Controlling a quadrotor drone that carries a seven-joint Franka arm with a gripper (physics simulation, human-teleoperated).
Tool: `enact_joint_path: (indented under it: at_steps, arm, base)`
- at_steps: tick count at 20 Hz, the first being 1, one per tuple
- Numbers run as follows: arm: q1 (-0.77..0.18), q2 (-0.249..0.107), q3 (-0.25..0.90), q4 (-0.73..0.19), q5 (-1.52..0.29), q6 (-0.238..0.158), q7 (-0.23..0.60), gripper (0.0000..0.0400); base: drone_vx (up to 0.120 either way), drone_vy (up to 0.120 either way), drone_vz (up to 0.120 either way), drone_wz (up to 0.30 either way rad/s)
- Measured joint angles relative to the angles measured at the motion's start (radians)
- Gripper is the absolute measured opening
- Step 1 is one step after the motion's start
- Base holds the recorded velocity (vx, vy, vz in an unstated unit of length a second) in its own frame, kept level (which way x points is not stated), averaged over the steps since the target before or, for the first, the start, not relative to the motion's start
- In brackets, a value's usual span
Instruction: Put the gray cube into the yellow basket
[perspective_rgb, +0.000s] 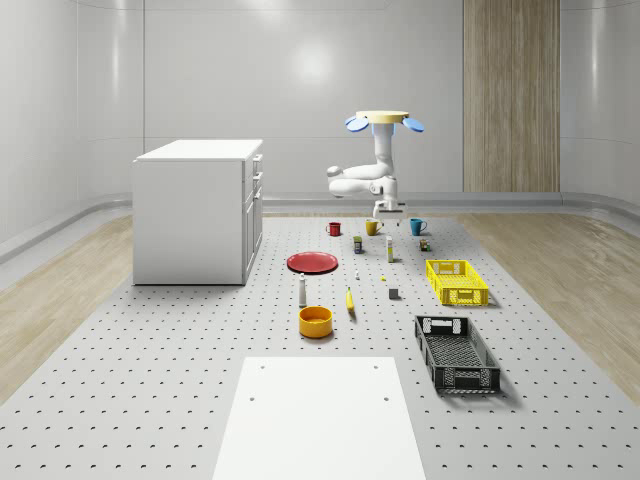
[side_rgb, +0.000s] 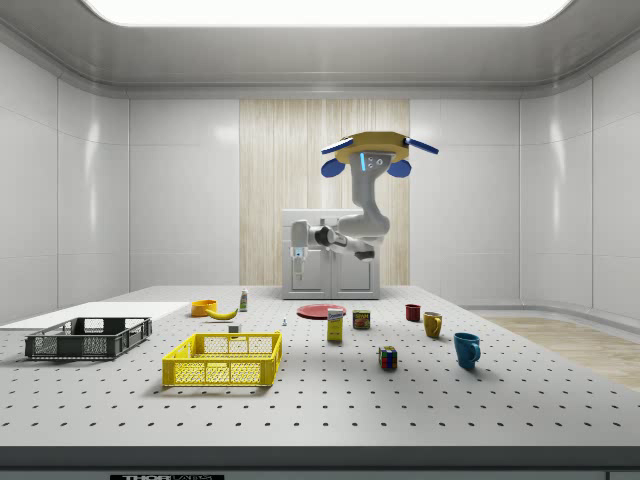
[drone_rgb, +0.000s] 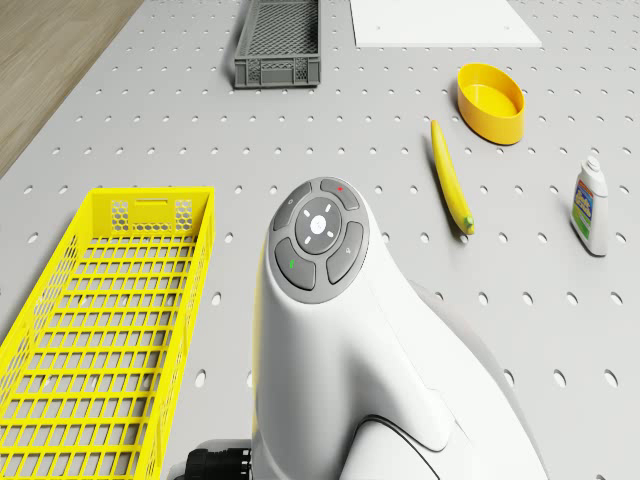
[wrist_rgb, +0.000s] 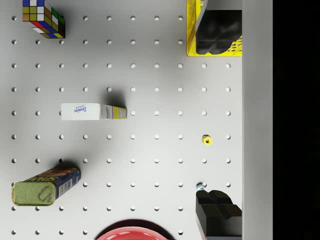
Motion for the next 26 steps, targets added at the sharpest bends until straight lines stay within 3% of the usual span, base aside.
enact_joint_path:
  at_steps: [15,19,26]
  arm:
    - [-0.011,-0.044,0.009,0.002,0.019,0.041,0.01,0.04]
    - [-0.013,-0.055,0.011,0.003,0.024,0.051,0.012,0.04]
    - [-0.018,-0.072,0.014,0.004,0.031,0.067,0.015,0.04]
  base:
    - [0.12,0.0,0.0,0.0]
    - [0.12,0.0,-0.12,0.0]
    - [0.12,-0.051,-0.029,0.0]
